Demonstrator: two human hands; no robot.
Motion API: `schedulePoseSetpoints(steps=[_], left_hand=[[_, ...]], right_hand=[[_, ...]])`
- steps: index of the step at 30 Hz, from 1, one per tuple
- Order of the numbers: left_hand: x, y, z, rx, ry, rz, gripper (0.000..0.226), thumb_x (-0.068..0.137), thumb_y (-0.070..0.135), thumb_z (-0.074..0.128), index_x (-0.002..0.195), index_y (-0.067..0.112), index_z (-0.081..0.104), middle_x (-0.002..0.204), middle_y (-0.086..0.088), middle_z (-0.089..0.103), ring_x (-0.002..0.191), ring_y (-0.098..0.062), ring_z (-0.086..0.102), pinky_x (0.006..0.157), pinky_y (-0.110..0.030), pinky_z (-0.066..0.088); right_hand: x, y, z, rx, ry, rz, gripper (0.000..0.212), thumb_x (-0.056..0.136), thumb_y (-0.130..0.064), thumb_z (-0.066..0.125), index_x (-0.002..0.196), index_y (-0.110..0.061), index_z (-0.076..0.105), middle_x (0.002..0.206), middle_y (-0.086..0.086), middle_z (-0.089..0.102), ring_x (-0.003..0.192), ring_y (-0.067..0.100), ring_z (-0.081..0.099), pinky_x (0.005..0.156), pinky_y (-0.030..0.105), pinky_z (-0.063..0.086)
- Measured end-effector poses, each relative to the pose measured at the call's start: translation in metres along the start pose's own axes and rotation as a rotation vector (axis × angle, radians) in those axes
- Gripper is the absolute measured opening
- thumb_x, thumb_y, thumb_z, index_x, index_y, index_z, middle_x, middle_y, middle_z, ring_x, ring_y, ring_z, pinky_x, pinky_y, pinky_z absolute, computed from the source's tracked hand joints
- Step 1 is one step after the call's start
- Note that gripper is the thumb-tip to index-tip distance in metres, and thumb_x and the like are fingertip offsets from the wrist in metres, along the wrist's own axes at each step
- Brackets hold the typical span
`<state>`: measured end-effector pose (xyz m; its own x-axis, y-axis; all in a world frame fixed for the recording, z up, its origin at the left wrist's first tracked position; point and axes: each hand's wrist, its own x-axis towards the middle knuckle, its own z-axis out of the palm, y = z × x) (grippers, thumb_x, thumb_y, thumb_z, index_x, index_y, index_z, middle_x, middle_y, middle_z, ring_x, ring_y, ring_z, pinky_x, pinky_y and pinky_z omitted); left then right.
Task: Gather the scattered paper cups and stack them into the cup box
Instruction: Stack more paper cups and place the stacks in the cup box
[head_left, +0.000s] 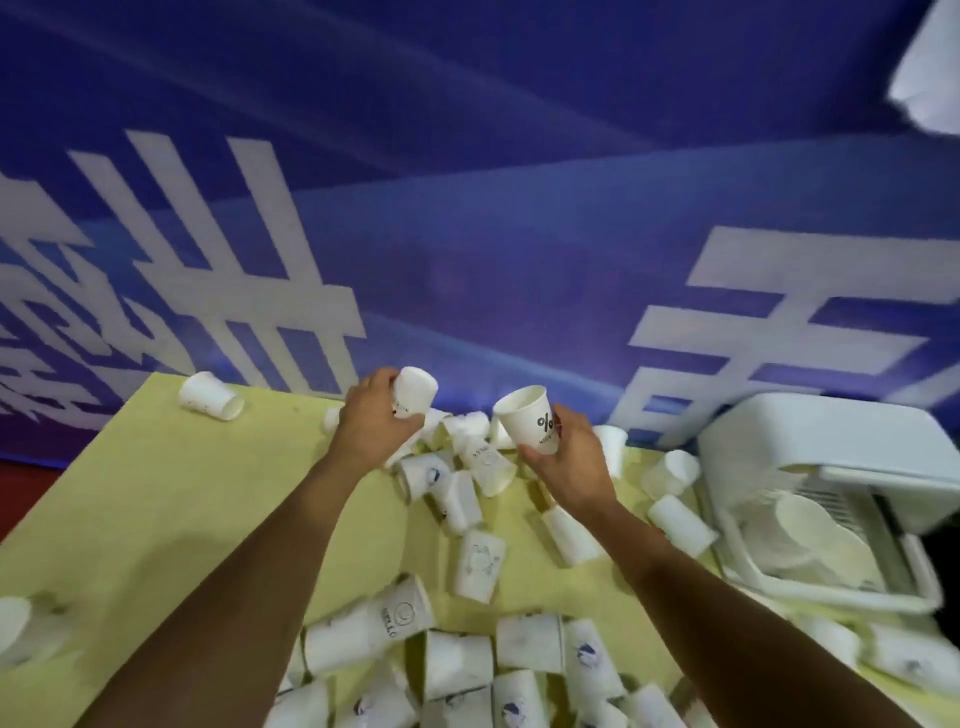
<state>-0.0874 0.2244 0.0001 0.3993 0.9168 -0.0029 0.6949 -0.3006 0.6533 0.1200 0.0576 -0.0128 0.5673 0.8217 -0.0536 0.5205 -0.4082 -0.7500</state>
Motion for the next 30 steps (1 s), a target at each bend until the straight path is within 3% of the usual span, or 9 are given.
schedulePoseSetpoints(steps=[5, 9, 14, 17, 21, 26, 30], left_hand=[[-0.047, 0.071, 0.068, -0.115, -0.223, 0.088, 0.069, 0.075, 0.025, 0.079, 0.134, 0.021, 0.042, 0.121, 0.0, 0.059, 0.106, -0.023, 0.06, 0.093, -0.039, 0.049], [-0.078, 0.127, 0.114, -0.151, -0.348, 0.102, 0.083, 0.078, 0.029, 0.077, 0.146, 0.026, 0.029, 0.119, 0.001, 0.059, 0.104, -0.018, 0.059, 0.093, -0.035, 0.049], [-0.102, 0.194, 0.158, -0.156, -0.488, 0.133, 0.093, 0.081, 0.023, 0.075, 0.151, 0.033, 0.015, 0.121, -0.003, 0.058, 0.101, -0.021, 0.059, 0.079, -0.028, 0.049], [-0.115, 0.225, 0.182, -0.172, -0.492, 0.161, 0.091, 0.079, 0.017, 0.075, 0.148, 0.037, 0.02, 0.129, 0.002, 0.05, 0.109, -0.024, 0.057, 0.085, -0.034, 0.051], [-0.13, 0.243, 0.21, -0.183, -0.546, 0.177, 0.071, 0.076, 0.02, 0.076, 0.134, 0.04, 0.04, 0.128, 0.002, 0.052, 0.112, -0.024, 0.056, 0.091, -0.041, 0.052], [-0.149, 0.248, 0.237, -0.151, -0.536, 0.114, 0.058, 0.078, 0.027, 0.078, 0.122, 0.035, 0.041, 0.12, 0.005, 0.049, 0.104, -0.018, 0.053, 0.072, -0.025, 0.046], [-0.154, 0.241, 0.245, -0.121, -0.503, 0.04, 0.055, 0.079, 0.027, 0.079, 0.12, 0.022, 0.042, 0.118, -0.001, 0.051, 0.1, -0.021, 0.054, 0.069, -0.026, 0.043]], right_hand=[[-0.044, 0.072, -0.077, 0.099, 0.112, 0.152, 0.053, 0.062, -0.043, 0.074, 0.109, -0.025, 0.06, 0.102, -0.002, 0.066, 0.089, 0.015, 0.064, 0.074, 0.033, 0.053], [-0.07, 0.117, -0.127, 0.193, 0.201, 0.211, 0.056, 0.069, -0.021, 0.082, 0.118, -0.018, 0.054, 0.105, 0.001, 0.066, 0.09, 0.016, 0.063, 0.074, 0.029, 0.046], [-0.097, 0.161, -0.184, 0.305, 0.282, 0.249, 0.061, 0.075, -0.02, 0.082, 0.125, -0.021, 0.046, 0.103, -0.006, 0.062, 0.09, 0.012, 0.06, 0.075, 0.028, 0.045], [-0.112, 0.189, -0.215, 0.362, 0.356, 0.243, 0.07, 0.074, -0.02, 0.081, 0.131, -0.029, 0.042, 0.109, -0.007, 0.064, 0.096, 0.012, 0.062, 0.081, 0.03, 0.049], [-0.125, 0.229, -0.242, 0.399, 0.455, 0.259, 0.08, 0.07, -0.014, 0.079, 0.133, -0.041, 0.037, 0.115, -0.012, 0.063, 0.106, 0.01, 0.061, 0.089, 0.031, 0.05], [-0.12, 0.26, -0.254, 0.38, 0.492, 0.262, 0.093, 0.073, -0.004, 0.076, 0.149, -0.032, 0.03, 0.131, -0.011, 0.05, 0.118, 0.008, 0.049, 0.097, 0.026, 0.041], [-0.103, 0.275, -0.252, 0.342, 0.462, 0.241, 0.084, 0.075, -0.007, 0.077, 0.143, -0.032, 0.034, 0.12, -0.015, 0.055, 0.111, 0.01, 0.054, 0.095, 0.032, 0.048]])
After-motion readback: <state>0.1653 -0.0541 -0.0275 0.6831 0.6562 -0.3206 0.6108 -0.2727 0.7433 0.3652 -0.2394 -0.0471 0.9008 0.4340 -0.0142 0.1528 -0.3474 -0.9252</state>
